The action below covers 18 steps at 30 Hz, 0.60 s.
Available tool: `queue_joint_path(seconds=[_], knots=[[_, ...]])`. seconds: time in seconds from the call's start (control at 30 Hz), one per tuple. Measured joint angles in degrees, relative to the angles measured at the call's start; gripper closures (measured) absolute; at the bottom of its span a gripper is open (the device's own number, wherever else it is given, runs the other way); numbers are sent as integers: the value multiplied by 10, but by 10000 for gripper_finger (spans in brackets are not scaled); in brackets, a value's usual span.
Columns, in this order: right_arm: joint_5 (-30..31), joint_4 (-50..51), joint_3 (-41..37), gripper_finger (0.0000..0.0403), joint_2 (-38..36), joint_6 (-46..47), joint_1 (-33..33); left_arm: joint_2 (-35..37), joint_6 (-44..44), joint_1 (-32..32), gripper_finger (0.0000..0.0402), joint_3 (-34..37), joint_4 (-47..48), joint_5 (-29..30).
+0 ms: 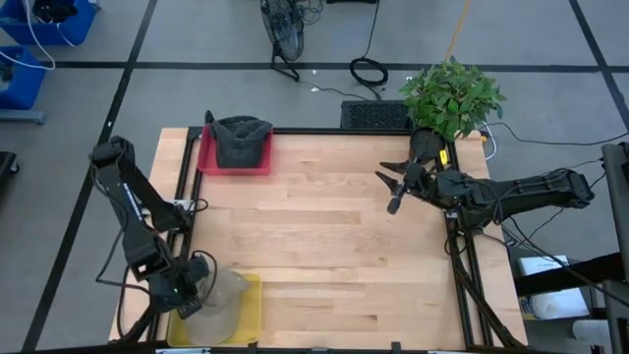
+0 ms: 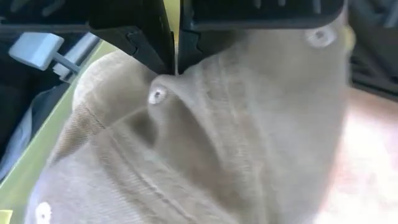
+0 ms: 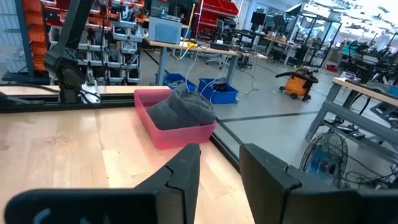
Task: Pick & Place hat
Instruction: Put the brown cap into the yellow bin
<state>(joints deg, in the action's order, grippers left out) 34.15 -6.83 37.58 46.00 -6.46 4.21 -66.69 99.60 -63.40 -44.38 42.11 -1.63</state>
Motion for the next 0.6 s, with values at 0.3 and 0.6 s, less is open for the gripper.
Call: queue_joint_path(seconds=[0.3,0.6], knots=[[-30,7,0,303,0,26,0,28,1,0,376,0,55,2],[-30,16,0,303,0,36,0,46,-6,0,376,-1,31,8]])
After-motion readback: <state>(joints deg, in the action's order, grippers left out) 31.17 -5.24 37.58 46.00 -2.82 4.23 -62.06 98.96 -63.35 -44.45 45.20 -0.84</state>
